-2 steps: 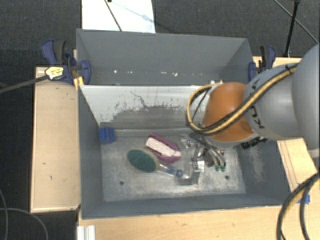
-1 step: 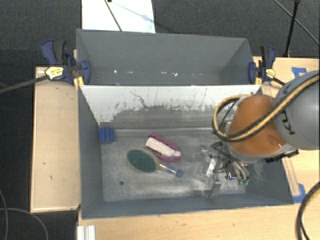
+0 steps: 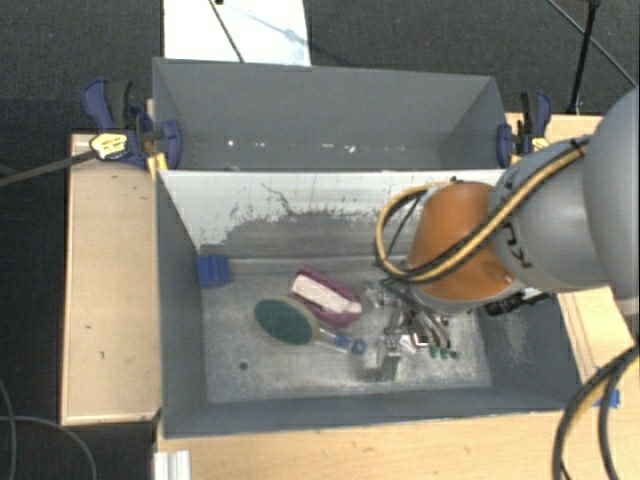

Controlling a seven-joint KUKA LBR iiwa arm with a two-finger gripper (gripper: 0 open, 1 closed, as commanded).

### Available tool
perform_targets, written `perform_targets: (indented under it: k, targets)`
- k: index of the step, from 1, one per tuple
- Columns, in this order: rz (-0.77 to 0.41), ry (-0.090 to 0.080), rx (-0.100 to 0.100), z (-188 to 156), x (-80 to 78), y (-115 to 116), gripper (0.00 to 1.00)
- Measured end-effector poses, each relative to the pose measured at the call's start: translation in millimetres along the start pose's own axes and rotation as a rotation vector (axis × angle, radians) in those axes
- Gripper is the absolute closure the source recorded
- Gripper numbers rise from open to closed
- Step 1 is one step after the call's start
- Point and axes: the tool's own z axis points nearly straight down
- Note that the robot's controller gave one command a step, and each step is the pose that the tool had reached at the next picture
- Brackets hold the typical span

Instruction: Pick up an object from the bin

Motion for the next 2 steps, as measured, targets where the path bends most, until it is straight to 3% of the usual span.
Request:
perform_targets:
  k: [1, 2]
  targets:
    - [0.078, -0.003, 0.005, -37.8, -14.1, -63.8, 0.00]
    - [0.070, 0.001, 0.002, -36.0, -12.9, -60.0, 1.00]
